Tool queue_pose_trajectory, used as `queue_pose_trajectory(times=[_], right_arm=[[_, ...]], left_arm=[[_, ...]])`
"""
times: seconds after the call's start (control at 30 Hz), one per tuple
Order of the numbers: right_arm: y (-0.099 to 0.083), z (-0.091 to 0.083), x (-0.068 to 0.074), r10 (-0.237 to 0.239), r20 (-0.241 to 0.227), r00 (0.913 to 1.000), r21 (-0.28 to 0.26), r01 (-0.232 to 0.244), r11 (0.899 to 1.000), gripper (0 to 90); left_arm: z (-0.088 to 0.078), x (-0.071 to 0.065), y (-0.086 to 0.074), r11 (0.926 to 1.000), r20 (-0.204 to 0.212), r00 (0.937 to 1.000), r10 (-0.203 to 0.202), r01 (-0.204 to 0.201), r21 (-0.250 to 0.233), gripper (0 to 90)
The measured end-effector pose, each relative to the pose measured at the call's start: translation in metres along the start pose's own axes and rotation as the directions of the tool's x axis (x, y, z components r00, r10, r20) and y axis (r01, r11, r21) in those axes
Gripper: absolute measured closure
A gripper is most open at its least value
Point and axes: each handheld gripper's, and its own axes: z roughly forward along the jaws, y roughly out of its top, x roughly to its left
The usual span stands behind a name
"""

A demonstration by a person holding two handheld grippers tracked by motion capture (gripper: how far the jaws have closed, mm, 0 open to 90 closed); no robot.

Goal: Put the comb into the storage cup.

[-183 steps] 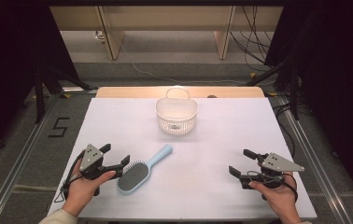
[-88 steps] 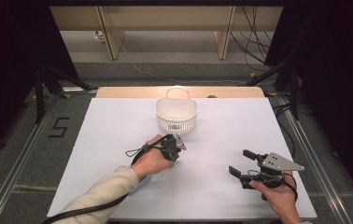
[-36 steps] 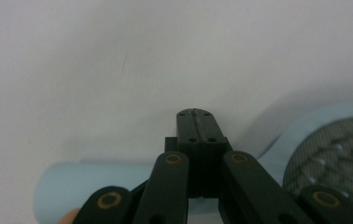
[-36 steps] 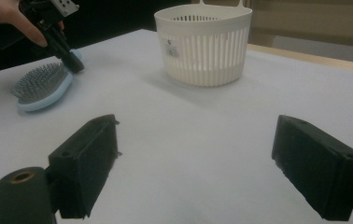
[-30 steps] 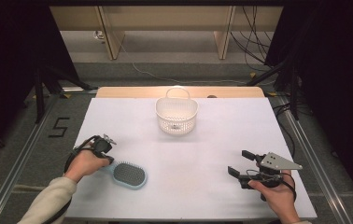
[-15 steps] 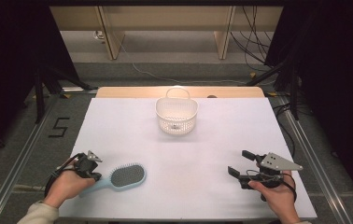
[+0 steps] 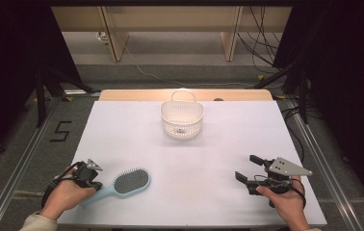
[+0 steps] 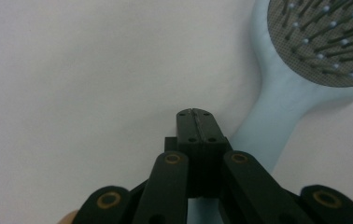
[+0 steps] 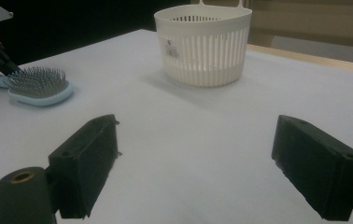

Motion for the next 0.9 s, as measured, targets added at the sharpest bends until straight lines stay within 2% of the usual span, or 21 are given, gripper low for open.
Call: queue_pose_trajectory(times=[0.1,0.23,0.3,0.33,0.37,0.4,0.43,0.5,0.57,0.63,0.67,0.7,0.77,0.8,0.9], right_arm=[[0.0,0.0,0.0,0.002,-0.001,1.0,-0.003,-0.002,1.0,15.3],[0.0,0.0,0.0,0.001,-0.003,1.0,-0.003,-0.001,1.0,15.3],[0.0,0.0,0.0,0.001,-0.003,1.0,-0.004,-0.001,1.0,15.3],[0.0,0.0,0.0,0.0,-0.004,1.0,-0.005,0.0,1.0,15.3],[0.0,0.0,0.0,0.0,-0.004,1.0,-0.006,0.0,1.0,15.3],[0.0,0.0,0.0,0.0,-0.004,1.0,-0.006,0.0,1.0,15.3],[0.0,0.0,0.0,-0.001,-0.004,1.0,-0.007,0.001,1.0,15.0],[0.0,0.0,0.0,-0.004,0.003,1.0,-0.01,0.004,1.0,15.0],[0.0,0.0,0.0,-0.003,-0.001,1.0,-0.012,0.003,1.0,14.4],[0.001,0.0,0.001,-0.004,0.001,1.0,-0.012,0.004,1.0,14.3],[0.0,0.0,0.001,-0.005,-0.001,1.0,-0.013,0.005,1.0,14.2],[0.0,0.0,0.001,-0.007,-0.002,1.0,-0.012,0.007,1.0,14.2],[0.001,0.0,0.001,-0.009,-0.002,1.0,-0.012,0.009,1.0,14.2],[0.001,0.0,0.001,-0.011,-0.003,0.9999,-0.011,0.011,1.0,14.2],[0.001,0.0,0.001,-0.01,-0.005,0.9999,-0.011,0.01,1.0,14.2]], left_arm=[[-0.003,0.0,0.001,0.9997,-0.015,0.9998,0.012,-0.012,-0.02,87.1],[-0.01,0.0,0.004,0.9941,-0.046,0.9987,0.022,-0.027,-0.105,78.5],[-0.012,0.001,0.006,0.9816,-0.068,0.9973,0.03,-0.042,-0.187,66.5],[-0.012,0.002,0.007,0.9704,-0.076,0.9969,0.021,-0.038,-0.238,57.7],[-0.011,0.003,0.008,0.9574,-0.074,0.9971,-0.018,-0.005,-0.289,50.4],[-0.01,0.004,0.009,0.943,-0.065,0.9971,-0.039,0.015,-0.333,44.9],[-0.008,0.005,0.009,0.9315,-0.051,0.9974,-0.051,0.029,-0.363,35.7],[-0.004,0.006,0.009,0.9107,-0.012,0.9971,-0.075,0.064,-0.408,22.9],[-0.002,0.007,0.009,0.8953,0.023,0.9962,-0.084,0.085,-0.437,14.0],[-0.001,0.008,0.009,0.8846,0.035,0.9957,-0.087,0.093,-0.457,8.3],[-0.001,0.008,0.009,0.8832,0.042,0.9955,-0.085,0.095,-0.459,3.2],[-0.001,0.008,0.009,0.882,0.049,0.9962,-0.072,0.086,-0.463,1.7],[-0.001,0.007,0.009,0.874,0.061,0.9966,-0.055,0.078,-0.48,0.0],[-0.001,0.006,0.009,0.8737,0.062,0.9969,-0.048,0.072,-0.481,0.0],[-0.002,0.006,0.01,0.8665,0.061,0.9978,-0.026,0.052,-0.496,0.0]])
